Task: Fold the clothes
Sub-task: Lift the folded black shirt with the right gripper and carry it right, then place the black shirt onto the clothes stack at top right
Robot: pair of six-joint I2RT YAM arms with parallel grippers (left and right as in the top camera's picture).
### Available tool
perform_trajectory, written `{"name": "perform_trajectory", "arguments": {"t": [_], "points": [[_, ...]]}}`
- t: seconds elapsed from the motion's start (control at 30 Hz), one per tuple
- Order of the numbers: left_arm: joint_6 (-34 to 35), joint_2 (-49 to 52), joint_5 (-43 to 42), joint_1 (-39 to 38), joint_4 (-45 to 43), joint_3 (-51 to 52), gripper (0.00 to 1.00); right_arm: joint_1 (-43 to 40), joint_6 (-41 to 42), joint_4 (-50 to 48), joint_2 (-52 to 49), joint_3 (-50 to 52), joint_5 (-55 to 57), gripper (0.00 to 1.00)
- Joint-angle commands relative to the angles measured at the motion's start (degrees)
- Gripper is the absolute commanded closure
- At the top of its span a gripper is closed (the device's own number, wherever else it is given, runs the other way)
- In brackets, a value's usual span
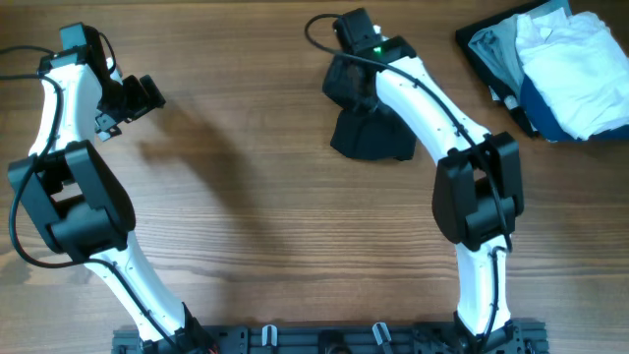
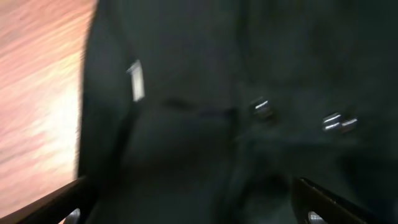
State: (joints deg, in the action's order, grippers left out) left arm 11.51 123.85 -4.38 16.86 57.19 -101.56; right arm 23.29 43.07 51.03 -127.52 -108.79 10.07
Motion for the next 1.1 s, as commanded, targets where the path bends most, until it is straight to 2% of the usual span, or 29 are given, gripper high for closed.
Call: {"name": "perform_trajectory", "arguments": {"t": [0.0, 0.3, 0.47, 0.57, 0.7, 0.83, 0.9, 0.97, 1.07], "points": [[0.7, -2.0, -0.7, -0.2, 0.1, 0.4, 0.0, -0.4, -1.3, 2.3, -1.7, -0.1, 5.0, 0.01], [0.7, -2.0, -0.7, -0.2, 1.1, 0.4, 0.0, -0.4, -7.7, 11.1, -6.0, 2.6, 5.0, 0.0], [0.7, -2.0, -0.7, -0.2, 1.8, 0.4, 0.0, -1.0, -15.2, 16.4, -6.0, 5.6, 6.4, 0.0], [0.7, -2.0, -0.7, -0.2, 1.8, 0.4, 0.0, -2.0, -22.5, 16.9, -6.0, 6.0, 12.0, 0.0], [0.7, -2.0, -0.7, -0.2, 1.8, 0.4, 0.0, -4.1, -40.4, 7.9, -5.7, 5.9, 23.2, 0.0], [0.7, -2.0, -2.8, -0.2, 1.8, 0.4, 0.0, -7.2, -51.4, -1.8, -5.7, 5.9, 27.9, 0.0], [0.7, -2.0, -3.7, -0.2, 1.8, 0.4, 0.0, -8.6, -53.1, -5.2, -5.6, 5.7, 27.3, 0.0], [0.7, -2.0, -3.7, -0.2, 1.7, 0.4, 0.0, -8.7, -50.7, -4.9, -4.7, 4.1, 24.4, 0.0], [0.7, -2.0, -3.7, -0.2, 1.7, 0.4, 0.0, -8.2, -46.2, -4.1, 0.6, 2.1, 8.3, 0.0]]}}
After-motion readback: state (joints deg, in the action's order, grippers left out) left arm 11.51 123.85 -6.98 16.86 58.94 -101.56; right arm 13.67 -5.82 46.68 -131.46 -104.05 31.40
